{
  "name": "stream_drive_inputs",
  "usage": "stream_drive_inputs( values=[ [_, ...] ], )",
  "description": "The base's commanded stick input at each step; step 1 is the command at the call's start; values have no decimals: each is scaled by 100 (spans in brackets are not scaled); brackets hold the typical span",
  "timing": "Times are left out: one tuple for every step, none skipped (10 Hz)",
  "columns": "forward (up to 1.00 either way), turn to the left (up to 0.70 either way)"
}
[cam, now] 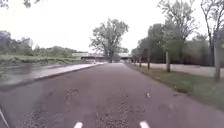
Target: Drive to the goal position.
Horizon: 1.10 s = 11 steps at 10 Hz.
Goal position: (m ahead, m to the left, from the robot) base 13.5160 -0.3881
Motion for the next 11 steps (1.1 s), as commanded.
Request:
stream_drive_inputs(
  values=[
    [70,0],
    [70,0],
    [70,0],
    [70,0],
    [70,0],
    [70,0],
    [70,0],
    [70,0],
    [70,0],
    [70,0],
    [70,0]
  ],
)
